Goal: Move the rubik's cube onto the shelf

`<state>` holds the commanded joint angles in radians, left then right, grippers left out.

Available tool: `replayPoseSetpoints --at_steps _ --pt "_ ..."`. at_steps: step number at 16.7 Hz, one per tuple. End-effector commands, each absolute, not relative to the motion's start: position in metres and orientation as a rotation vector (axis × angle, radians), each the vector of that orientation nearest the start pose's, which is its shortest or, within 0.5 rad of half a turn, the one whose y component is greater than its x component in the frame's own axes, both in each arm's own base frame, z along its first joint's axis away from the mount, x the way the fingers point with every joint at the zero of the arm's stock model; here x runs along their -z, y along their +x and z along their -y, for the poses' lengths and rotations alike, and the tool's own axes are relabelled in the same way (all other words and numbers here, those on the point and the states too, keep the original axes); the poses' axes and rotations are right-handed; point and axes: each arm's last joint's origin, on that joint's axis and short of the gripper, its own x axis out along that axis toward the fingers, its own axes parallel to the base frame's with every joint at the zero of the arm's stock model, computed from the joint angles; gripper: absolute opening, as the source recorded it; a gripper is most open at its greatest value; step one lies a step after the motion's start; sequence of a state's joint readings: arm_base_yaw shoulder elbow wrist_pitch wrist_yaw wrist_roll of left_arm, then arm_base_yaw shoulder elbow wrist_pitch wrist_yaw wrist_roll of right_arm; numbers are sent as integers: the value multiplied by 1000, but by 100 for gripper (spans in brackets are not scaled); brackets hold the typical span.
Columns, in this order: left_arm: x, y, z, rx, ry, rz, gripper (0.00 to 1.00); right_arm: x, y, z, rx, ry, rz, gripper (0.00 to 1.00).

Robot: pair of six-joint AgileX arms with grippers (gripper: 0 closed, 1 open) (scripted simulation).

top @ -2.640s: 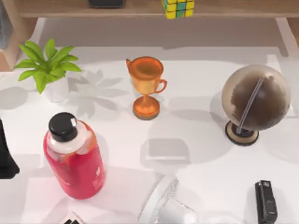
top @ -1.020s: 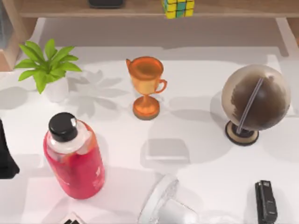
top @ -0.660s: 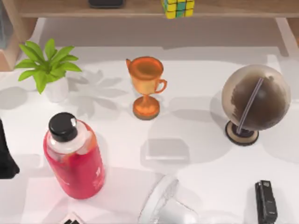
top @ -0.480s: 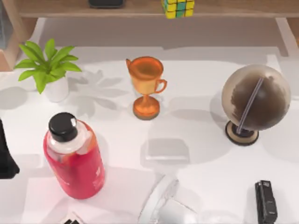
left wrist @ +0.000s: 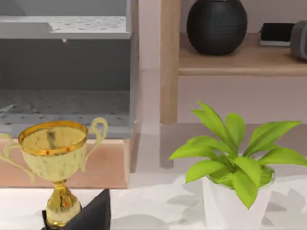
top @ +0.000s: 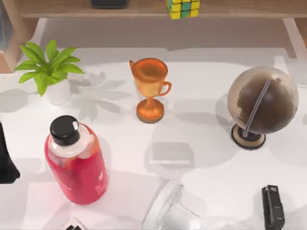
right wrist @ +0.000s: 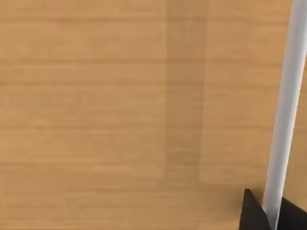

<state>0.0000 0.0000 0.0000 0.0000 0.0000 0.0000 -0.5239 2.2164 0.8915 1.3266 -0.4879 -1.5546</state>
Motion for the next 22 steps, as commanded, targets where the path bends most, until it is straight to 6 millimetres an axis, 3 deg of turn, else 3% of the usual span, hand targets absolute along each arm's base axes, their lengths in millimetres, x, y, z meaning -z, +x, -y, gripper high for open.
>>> replayPoseSetpoints --at_steps 3,9,11,16,21,22 --pt "-160 106 1 0 0 0 100 -88 373 182 7 -1564 -16 0" --pt "-160 106 1 0 0 0 100 -85 376 182 -3 -1557 -27 0" --pt "-160 106 1 0 0 0 100 -80 389 182 -18 -1551 -35 0" --pt "-160 106 1 0 0 0 100 -88 431 184 10 -1563 -18 0" --pt "-160 106 1 0 0 0 100 -88 436 183 9 -1560 -21 0" --pt "-160 106 1 0 0 0 100 -88 436 183 9 -1560 -21 8"
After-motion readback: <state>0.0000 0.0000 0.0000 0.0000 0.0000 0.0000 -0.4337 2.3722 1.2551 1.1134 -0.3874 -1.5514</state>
